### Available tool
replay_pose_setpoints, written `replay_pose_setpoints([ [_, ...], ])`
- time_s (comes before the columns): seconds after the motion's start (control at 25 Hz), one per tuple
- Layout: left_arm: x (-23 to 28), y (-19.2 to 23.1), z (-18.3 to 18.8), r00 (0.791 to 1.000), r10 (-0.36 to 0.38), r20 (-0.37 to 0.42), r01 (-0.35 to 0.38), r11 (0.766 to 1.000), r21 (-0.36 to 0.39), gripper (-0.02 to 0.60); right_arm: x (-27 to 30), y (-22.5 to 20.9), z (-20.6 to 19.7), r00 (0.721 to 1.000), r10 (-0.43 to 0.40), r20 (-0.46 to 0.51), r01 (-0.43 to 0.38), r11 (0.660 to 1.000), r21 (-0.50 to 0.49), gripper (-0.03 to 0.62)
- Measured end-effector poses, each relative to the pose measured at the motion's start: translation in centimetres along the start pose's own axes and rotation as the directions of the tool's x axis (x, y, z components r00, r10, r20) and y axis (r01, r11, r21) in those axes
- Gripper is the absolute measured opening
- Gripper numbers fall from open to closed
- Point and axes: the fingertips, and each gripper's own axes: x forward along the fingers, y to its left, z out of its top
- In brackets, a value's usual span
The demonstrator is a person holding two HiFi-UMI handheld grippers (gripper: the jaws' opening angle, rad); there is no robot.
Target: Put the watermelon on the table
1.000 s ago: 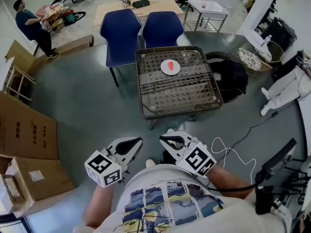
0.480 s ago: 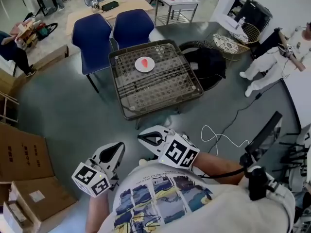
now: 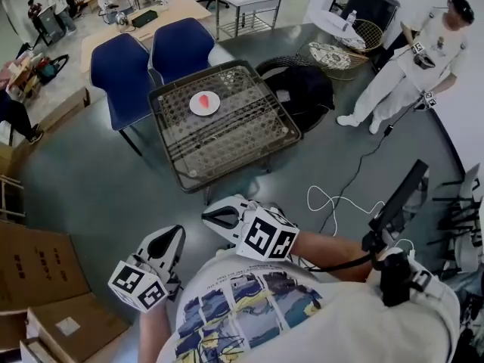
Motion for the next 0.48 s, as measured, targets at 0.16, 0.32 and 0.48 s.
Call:
replay_pose_setpoints([
  [0.16, 0.6, -0.1, -0.3, 1.0, -0.008, -0.008, 0.008, 1.0, 0.0, 0.009, -0.1, -0.2, -0.5, 1.0, -0.007, 0.001, 0.007, 1.0, 0.007, 0.009],
  [0.32, 0.8, -0.1, -0.6, 1.0, -0.004, -0.02, 0.004, 1.0, -0.006, 0.009, -0.1, -0.4, -0.8, 1.0, -0.004, 0.003, 0.004, 1.0, 0.014, 0.011],
  [0.48, 1.2, -0.1, -0.6, 1.0, 0.007, -0.028, -0.008, 1.0, -0.009, 0.009, -0.2, -0.8, -1.1, 1.0, 0.003, 0.006, -0.003, 1.0, 0.015, 0.009],
])
